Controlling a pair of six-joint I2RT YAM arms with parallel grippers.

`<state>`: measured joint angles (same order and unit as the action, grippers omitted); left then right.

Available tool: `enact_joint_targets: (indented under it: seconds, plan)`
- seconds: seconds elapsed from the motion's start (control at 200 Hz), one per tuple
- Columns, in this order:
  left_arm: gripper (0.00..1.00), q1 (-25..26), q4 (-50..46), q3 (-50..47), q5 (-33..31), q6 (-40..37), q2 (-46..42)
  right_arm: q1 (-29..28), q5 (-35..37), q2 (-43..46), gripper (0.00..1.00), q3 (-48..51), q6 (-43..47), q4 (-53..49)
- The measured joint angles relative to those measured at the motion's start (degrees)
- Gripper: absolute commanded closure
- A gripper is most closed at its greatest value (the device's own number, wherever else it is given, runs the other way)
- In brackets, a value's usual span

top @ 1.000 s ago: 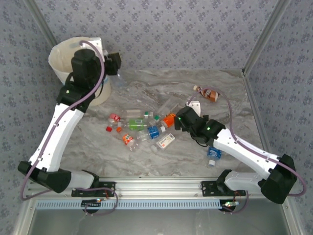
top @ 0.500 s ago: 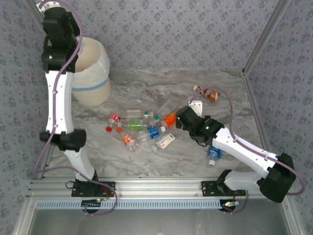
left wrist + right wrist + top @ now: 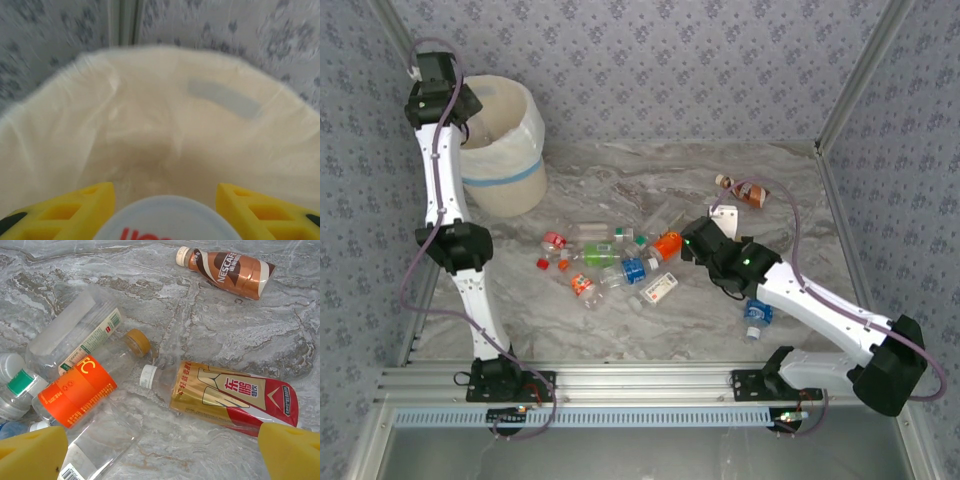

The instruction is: Put the plastic bottles in the bin

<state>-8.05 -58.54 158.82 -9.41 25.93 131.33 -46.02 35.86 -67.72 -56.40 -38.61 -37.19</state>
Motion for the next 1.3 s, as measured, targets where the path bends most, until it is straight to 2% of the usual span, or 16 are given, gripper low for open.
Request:
enact_joint_targets:
  seconds: [0.06,0.165,0.3,0.36,0.685,0.83,0.954,1.084,1.299]
  plan:
    - [0.48,0.0,-0.3,-0.6,2.8,0.8,0.2,0.0,-0.1,0.0,0.0,0.0,-0.1,0.0]
    - [0.23,0.3,-0.5,-0.7,6.2,2.2,0.4,0.0,-0.7,0.0,0.0,0.2,-1.6,0.1]
    - [0.1,0.6,-0.5,-0.7,9.8,2.9,0.4,0.0,-2.7,0.0,0.0,1.7,-4.8,0.7]
    - [0.01,0.7,-0.5,-0.7,11.6,2.8,0.4,0.0,-4.2,0.0,0.0,2.8,-6.7,1.5]
    - [0.0,0.7,-0.4,-0.8,26.1,3.1,-1.7,0.3,-15.7,-4.8,0.01,9.9,-17.6,10.7]
    - [0.0,0.9,-0.3,-1.3,32.5,2.6,-5.7,1.5,-18.6,-9.0,0.01,10.0,-21.9,13.9]
    - [0.01,2.0,0.7,-4.2,35.0,1.5,-11.1,2.9,-20.2,-13.0,0.0,9.8,-25.1,15.1]
    - [0.0,4.3,3.6,-12.2,36.3,0.5,-18.2,3.4,-20.3,-17.2,0.0,8.2,-27.6,15.0]
    - [0.0,7.3,16.3,-38.6,37.1,1.6,-33.3,3.7,-21.7,-21.4,0.01,5.8,-29.4,16.9]
